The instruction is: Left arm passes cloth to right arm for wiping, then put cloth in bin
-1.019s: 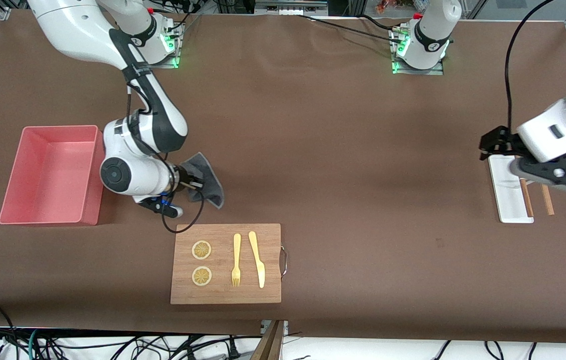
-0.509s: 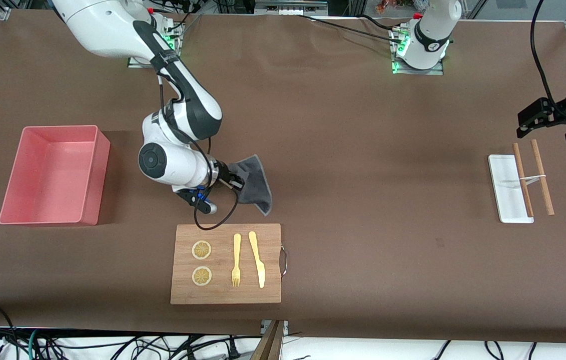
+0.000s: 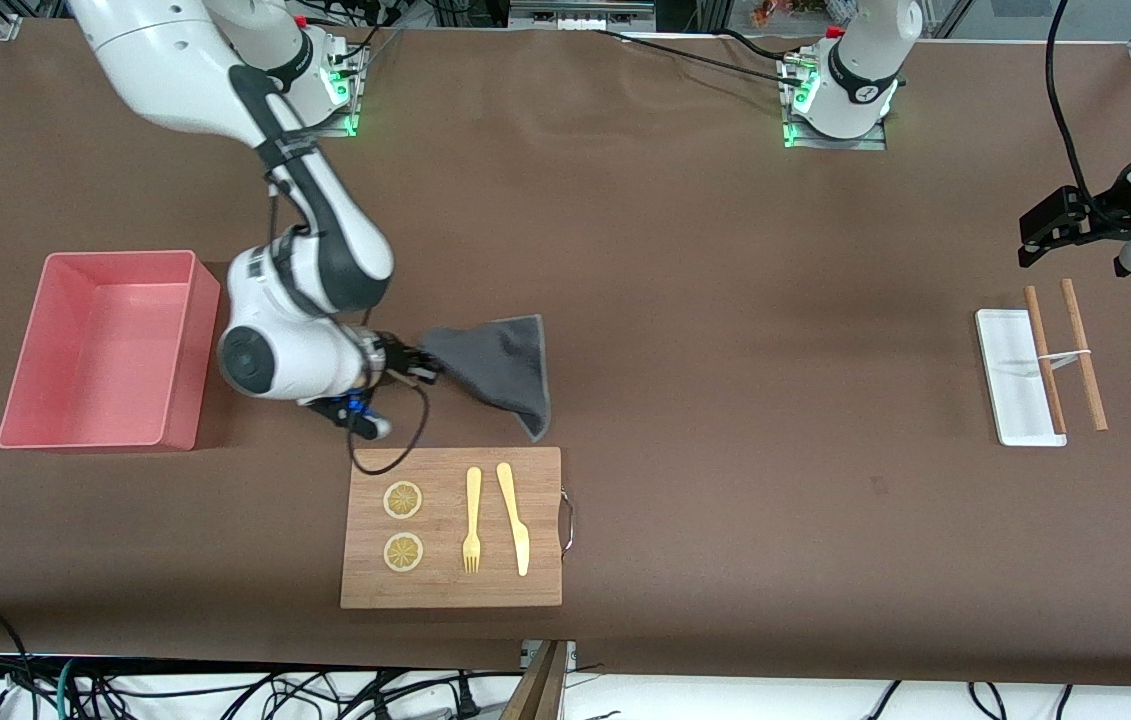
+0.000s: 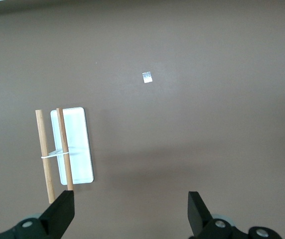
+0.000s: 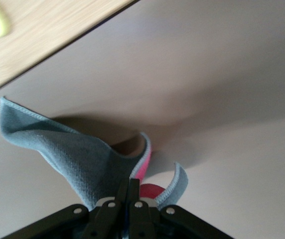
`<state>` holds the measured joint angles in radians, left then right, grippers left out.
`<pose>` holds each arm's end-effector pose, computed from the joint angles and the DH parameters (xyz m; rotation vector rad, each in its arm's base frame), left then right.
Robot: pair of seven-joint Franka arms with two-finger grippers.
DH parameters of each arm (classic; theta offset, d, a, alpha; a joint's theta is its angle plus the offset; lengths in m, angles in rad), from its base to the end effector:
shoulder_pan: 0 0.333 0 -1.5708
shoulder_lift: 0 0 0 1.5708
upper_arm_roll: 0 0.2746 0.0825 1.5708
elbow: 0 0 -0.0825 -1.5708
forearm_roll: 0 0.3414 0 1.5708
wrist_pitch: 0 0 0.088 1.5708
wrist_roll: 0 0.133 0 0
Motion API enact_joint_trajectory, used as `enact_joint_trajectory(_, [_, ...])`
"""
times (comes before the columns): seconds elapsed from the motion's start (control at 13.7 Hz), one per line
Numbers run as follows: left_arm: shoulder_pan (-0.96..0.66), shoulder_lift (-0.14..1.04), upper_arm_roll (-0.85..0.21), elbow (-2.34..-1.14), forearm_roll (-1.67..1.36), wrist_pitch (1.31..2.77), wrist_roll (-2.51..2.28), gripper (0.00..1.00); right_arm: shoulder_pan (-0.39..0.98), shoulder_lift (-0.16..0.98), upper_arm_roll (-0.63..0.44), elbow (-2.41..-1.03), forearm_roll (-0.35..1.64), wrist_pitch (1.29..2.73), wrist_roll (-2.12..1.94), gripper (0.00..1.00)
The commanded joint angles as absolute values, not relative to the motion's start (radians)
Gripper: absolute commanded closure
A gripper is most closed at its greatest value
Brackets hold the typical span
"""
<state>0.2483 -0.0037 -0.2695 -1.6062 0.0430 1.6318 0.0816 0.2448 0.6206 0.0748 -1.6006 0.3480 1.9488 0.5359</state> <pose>0.5172 -0.0057 0.5492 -3.0922 0.1622 -0.0431 0.5622 0.2151 0.2222 -2.8244 0.5707 0.5710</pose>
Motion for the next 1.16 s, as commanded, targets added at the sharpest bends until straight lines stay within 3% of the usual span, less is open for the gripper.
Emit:
enact_joint_trajectory(0.0, [0.253,-0.012,-0.282,-1.612,0.029,1.651,0.066,0.00,0.232,0.618,-0.018,-1.588,0.360,1.837,0.370,1.00])
enact_joint_trajectory(0.36, [0.250,-0.008,-0.284,-1.611,0.029,1.654,0.067,0.00,0.229,0.621,-0.182,-1.605,0.338,1.773,0.073,1.00])
enact_joint_trajectory(0.66, [0.249,-0.008,-0.302,-1.609,0.029,1.654,0.067,0.00,0.222,0.591,-0.204,-1.574,0.178,1.727,-0.006,1.00])
enact_joint_trajectory(1.09, [0.249,-0.008,-0.304,-1.609,0.031,1.654,0.067,0.00,0.207,0.531,-0.204,-1.310,0.072,1.361,-0.011,1.00])
